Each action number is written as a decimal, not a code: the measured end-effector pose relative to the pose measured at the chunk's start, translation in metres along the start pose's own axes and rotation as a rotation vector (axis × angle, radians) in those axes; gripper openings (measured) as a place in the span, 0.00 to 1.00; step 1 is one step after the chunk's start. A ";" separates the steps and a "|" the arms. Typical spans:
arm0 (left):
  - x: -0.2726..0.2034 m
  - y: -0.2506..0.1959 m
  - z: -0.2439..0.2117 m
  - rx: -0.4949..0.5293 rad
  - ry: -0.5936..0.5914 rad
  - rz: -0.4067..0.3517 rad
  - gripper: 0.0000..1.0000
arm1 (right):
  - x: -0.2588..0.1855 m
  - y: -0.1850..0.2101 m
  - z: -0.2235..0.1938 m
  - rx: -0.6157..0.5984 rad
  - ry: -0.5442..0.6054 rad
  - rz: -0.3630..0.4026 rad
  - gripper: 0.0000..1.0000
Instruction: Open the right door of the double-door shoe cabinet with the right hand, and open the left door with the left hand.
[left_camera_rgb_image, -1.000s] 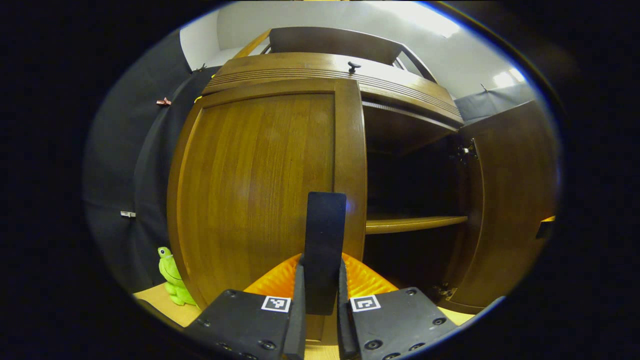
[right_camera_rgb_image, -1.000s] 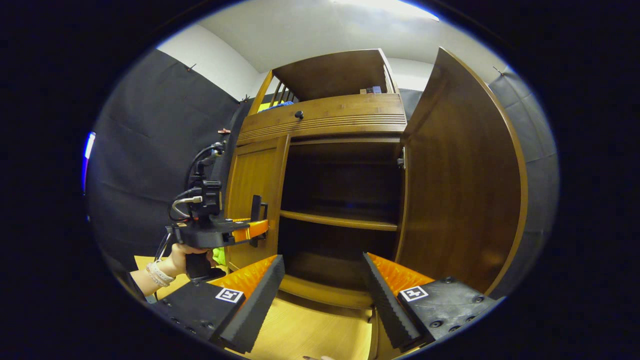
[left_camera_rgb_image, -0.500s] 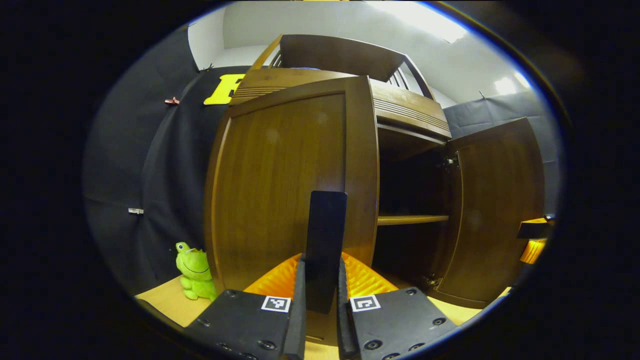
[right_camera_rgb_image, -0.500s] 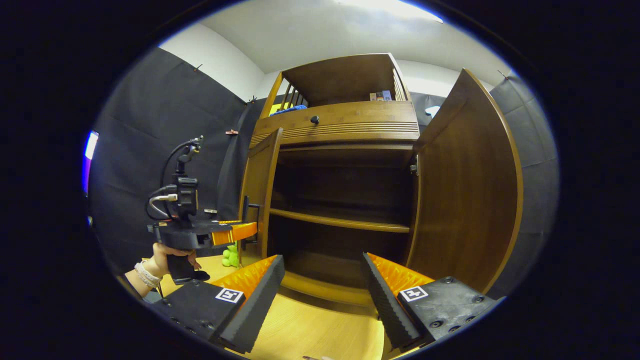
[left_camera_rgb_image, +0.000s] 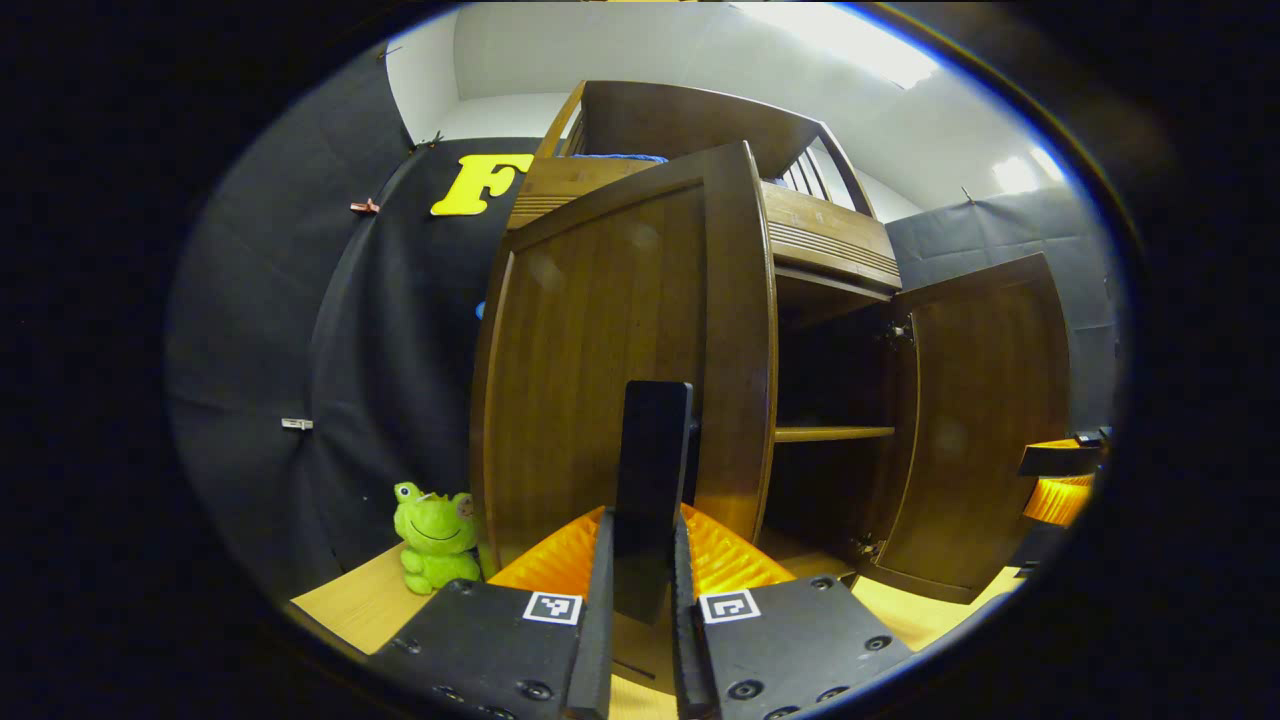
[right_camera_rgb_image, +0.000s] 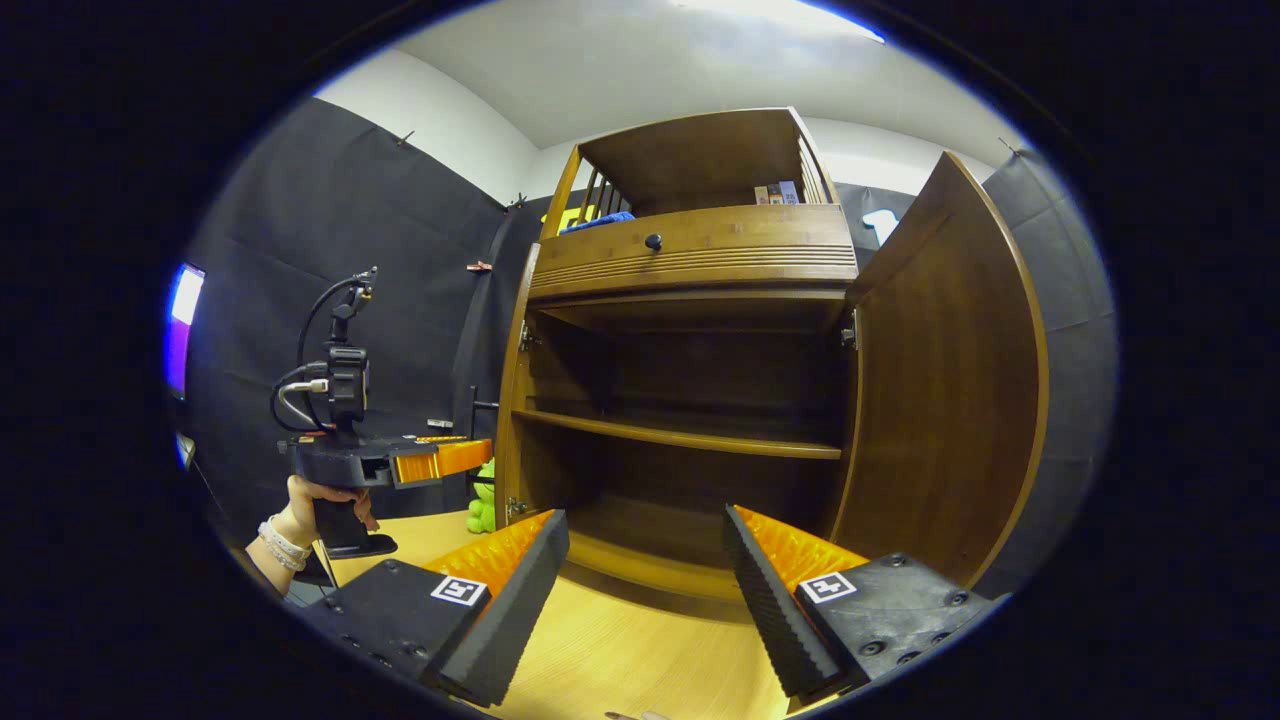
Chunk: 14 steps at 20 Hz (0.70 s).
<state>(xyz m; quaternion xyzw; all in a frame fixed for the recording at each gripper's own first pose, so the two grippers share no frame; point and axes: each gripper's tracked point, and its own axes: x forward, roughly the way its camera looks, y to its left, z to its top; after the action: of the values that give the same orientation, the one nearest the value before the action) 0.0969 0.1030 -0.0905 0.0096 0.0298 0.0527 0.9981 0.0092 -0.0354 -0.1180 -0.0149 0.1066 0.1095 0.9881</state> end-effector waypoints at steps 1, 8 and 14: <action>-0.004 0.003 0.001 0.002 0.001 0.007 0.29 | 0.000 0.001 -0.001 0.003 0.004 0.004 0.96; -0.029 0.029 0.005 -0.001 -0.009 0.054 0.27 | 0.001 0.007 -0.008 0.017 0.027 0.025 0.95; -0.048 0.056 0.007 0.012 -0.011 0.111 0.22 | 0.004 0.018 -0.011 0.049 0.042 0.051 0.98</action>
<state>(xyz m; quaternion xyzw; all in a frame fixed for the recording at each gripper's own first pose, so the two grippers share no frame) 0.0439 0.1534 -0.0791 0.0174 0.0243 0.1075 0.9938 0.0067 -0.0172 -0.1301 0.0097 0.1303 0.1319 0.9826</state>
